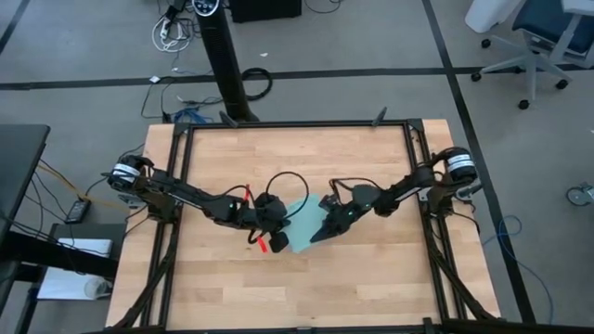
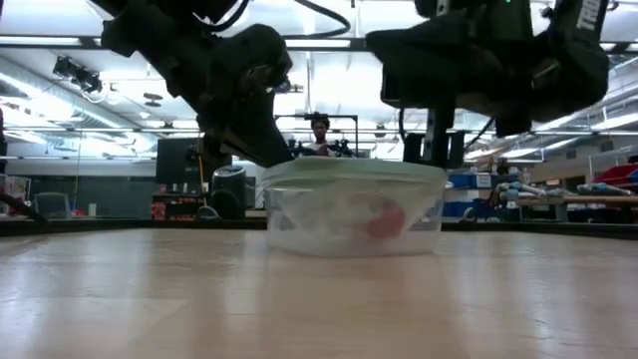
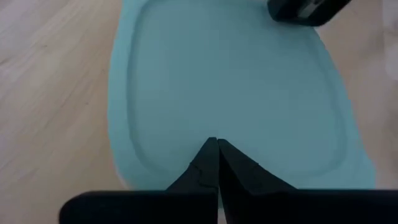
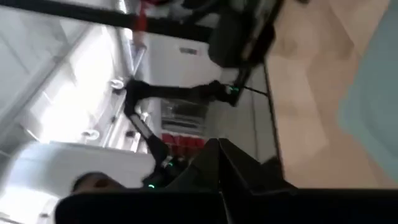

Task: Roll bandage
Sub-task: Close the transparent tupperware

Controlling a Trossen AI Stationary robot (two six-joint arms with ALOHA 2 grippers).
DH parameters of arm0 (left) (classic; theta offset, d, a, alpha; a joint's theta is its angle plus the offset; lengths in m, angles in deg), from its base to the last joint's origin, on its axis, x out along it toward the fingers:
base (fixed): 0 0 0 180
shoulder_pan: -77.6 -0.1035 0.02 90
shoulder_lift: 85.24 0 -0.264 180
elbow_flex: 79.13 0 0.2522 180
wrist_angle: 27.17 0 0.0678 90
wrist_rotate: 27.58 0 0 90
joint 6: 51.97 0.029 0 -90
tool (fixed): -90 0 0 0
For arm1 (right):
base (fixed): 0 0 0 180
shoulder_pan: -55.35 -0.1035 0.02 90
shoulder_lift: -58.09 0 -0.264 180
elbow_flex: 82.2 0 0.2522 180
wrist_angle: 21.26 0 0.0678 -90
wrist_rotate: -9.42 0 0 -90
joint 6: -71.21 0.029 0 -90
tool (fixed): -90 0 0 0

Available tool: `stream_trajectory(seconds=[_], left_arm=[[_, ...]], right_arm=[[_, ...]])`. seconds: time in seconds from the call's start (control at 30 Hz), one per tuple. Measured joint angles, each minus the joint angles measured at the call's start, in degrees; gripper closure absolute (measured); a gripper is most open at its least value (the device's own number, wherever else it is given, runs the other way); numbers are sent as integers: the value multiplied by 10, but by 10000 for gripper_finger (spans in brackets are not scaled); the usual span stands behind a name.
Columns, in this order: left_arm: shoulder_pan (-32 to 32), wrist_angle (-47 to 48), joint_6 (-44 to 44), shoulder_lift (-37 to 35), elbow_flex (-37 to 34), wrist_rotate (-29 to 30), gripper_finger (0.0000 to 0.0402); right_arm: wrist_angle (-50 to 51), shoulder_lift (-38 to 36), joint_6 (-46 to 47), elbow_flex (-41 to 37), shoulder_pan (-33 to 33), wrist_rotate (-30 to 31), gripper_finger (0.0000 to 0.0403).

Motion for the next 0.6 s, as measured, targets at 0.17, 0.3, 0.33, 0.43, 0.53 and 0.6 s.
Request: stream_trajectory(seconds=[0.17,0.3,0.33,0.43,0.53,0.6], left_arm=[[0,-2,-1,1,0,-2,396],[0,-1,0,1,0,-3,396],[0,-1,0,1,0,-3,396],[0,-1,-2,1,0,-2,396],[0,-6,-1,1,0,-3,396],[1,-16,0,0,2,-5,396]], right_arm=[[-187,3,79,-11,2,6,387],[-196,-24,92,27,-12,7,398],[-188,-28,87,37,-15,0,400],[-160,-36,32,64,-18,-21,400],[65,-20,-49,52,-6,-8,398],[95,-4,-51,42,7,5,398]])
